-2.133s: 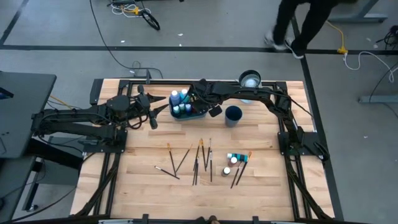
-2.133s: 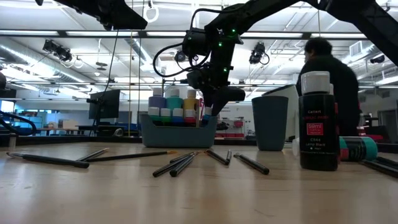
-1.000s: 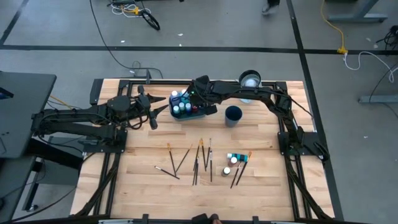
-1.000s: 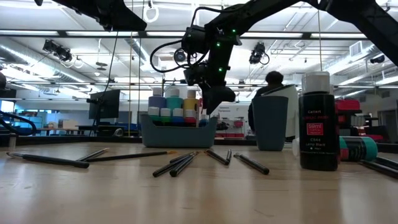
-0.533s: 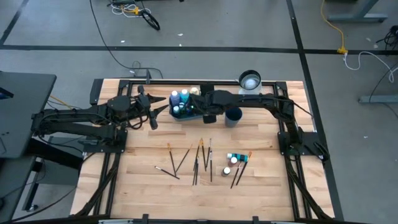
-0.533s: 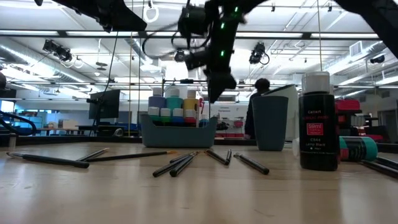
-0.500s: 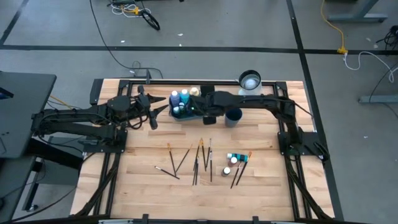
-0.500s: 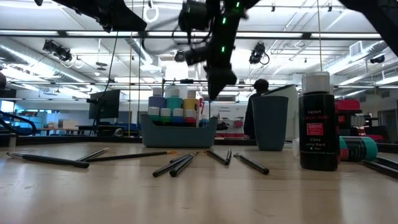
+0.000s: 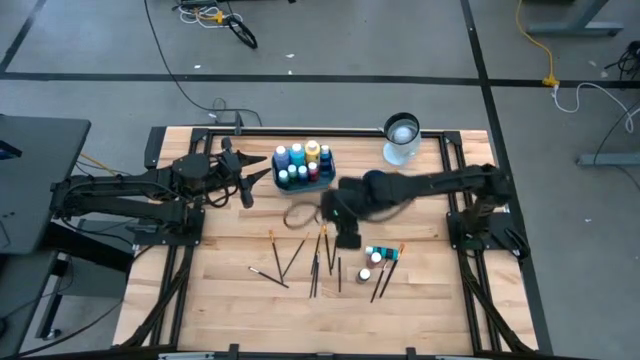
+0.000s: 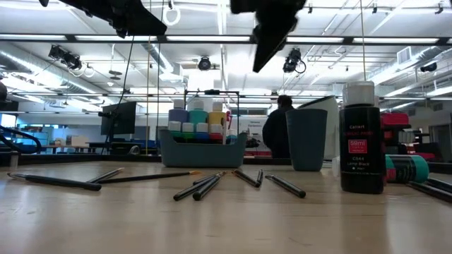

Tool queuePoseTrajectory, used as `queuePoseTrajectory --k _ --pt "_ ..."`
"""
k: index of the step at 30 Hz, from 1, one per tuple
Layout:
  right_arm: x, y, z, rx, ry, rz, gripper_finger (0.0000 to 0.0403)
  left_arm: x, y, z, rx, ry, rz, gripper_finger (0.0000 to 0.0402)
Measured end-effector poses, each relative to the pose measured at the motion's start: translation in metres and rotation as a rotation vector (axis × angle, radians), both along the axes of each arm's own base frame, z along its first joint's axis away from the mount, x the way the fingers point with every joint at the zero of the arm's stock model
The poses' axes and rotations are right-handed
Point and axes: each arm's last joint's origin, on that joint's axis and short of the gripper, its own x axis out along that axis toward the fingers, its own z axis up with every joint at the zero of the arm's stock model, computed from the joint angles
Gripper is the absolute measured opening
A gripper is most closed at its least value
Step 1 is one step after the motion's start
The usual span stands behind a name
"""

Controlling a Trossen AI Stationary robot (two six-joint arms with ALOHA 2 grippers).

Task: Pick & Place Paint Supplies
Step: Put the red paint bottle into the blue bin

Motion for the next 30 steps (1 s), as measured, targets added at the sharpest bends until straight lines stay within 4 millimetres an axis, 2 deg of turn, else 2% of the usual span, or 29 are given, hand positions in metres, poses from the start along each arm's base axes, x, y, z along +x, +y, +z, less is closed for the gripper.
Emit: queuePoseTrajectory --k 5,11,16,22,30 --pt "-0.022 0.031 -0.014 0.038 -0.116 0.001 0.0148 0.0 0.0 0.0 -0.007 -0.004 0.001 0.0153" --pt "-0.054 0.049 -0.023 0.072 -0.208 0.056 0.0148 0.0 0.0 0.0 -0.036 -0.018 -0.002 0.0153" --pt "-0.079 0.049 -0.043 0.104 -0.32 0.072 0.0148 0.0 0.0 0.0 -0.054 -0.027 -0.005 0.0153" --pt "-0.108 0.048 -0.079 0.14 -0.361 0.141 0.0148 0.001 -0.001 0.0 -0.061 -0.03 -0.038 0.0153" --pt "-0.129 0.042 -0.119 0.195 -0.482 0.152 0.0148 0.001 -0.001 0.001 -0.064 -0.04 -0.042 0.0153"
